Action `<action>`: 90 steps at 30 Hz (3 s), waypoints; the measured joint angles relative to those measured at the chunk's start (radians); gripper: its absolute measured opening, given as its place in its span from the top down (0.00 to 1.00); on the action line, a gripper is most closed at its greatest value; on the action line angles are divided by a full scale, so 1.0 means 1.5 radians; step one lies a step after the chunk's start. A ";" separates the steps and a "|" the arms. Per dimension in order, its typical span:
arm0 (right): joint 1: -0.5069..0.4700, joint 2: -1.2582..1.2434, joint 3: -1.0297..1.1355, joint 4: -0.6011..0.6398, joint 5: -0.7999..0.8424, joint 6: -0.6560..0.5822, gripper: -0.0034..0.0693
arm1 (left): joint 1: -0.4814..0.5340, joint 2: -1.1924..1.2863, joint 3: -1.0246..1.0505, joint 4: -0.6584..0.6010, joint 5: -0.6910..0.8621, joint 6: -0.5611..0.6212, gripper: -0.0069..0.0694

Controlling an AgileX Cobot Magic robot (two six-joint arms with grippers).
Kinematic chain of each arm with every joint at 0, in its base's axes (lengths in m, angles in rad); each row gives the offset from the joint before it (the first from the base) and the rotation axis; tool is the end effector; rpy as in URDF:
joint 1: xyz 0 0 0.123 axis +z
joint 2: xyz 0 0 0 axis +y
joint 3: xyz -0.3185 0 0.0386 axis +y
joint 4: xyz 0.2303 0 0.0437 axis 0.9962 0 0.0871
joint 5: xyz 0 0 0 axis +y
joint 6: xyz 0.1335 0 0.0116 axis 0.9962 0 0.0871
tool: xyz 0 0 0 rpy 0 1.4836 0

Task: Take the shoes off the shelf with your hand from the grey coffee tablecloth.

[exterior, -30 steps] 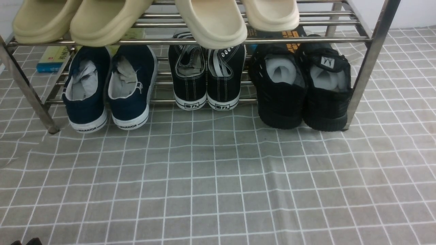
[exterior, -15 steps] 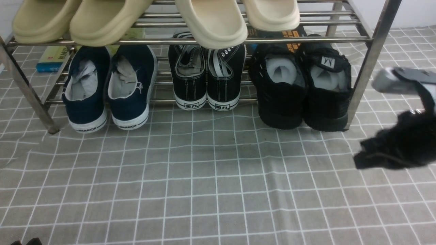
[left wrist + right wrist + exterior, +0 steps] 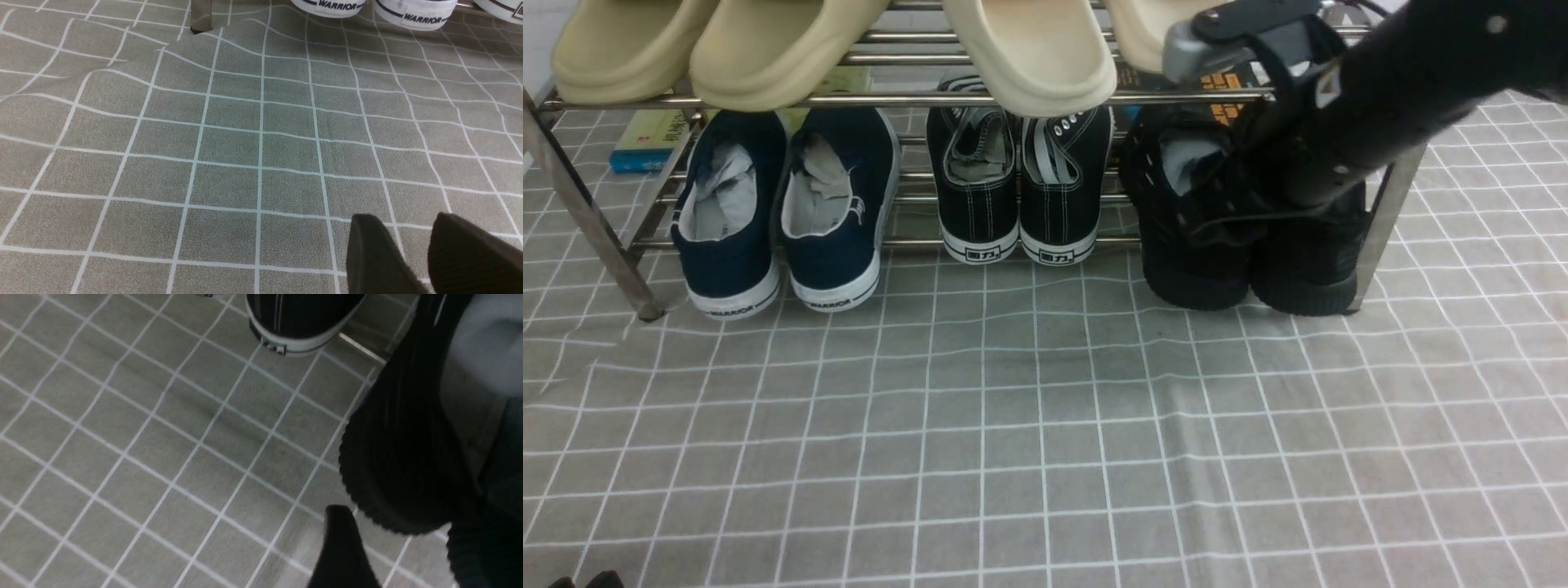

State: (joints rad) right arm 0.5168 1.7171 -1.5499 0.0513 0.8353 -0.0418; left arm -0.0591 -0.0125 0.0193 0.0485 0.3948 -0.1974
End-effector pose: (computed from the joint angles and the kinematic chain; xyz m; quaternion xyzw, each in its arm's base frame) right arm 0.3458 0.2024 0.3311 -0.2511 0.9126 0.0986 0.3072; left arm 0.0391 0.0002 0.1583 -0.0433 0.8078 -0.0546 0.5853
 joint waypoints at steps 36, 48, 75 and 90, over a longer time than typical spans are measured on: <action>0.004 0.078 -0.039 -0.016 0.014 -0.029 0.94 | 0.000 0.000 0.000 0.000 0.000 0.000 0.60; 0.054 -0.031 -0.039 0.062 0.204 -0.075 0.94 | 0.000 0.000 0.000 0.000 0.000 0.000 0.60; 0.224 -0.054 0.079 -0.050 0.269 0.055 0.93 | 0.000 0.000 0.000 0.000 0.000 0.000 0.60; 0.224 -0.054 0.157 -0.124 0.112 0.057 0.93 | 0.000 0.000 0.000 0.000 0.000 0.000 0.60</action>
State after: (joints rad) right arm 0.8521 1.6361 -1.3138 -0.1343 1.0035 0.0438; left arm -0.0589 -0.0125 0.0193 0.0485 0.3948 -0.1974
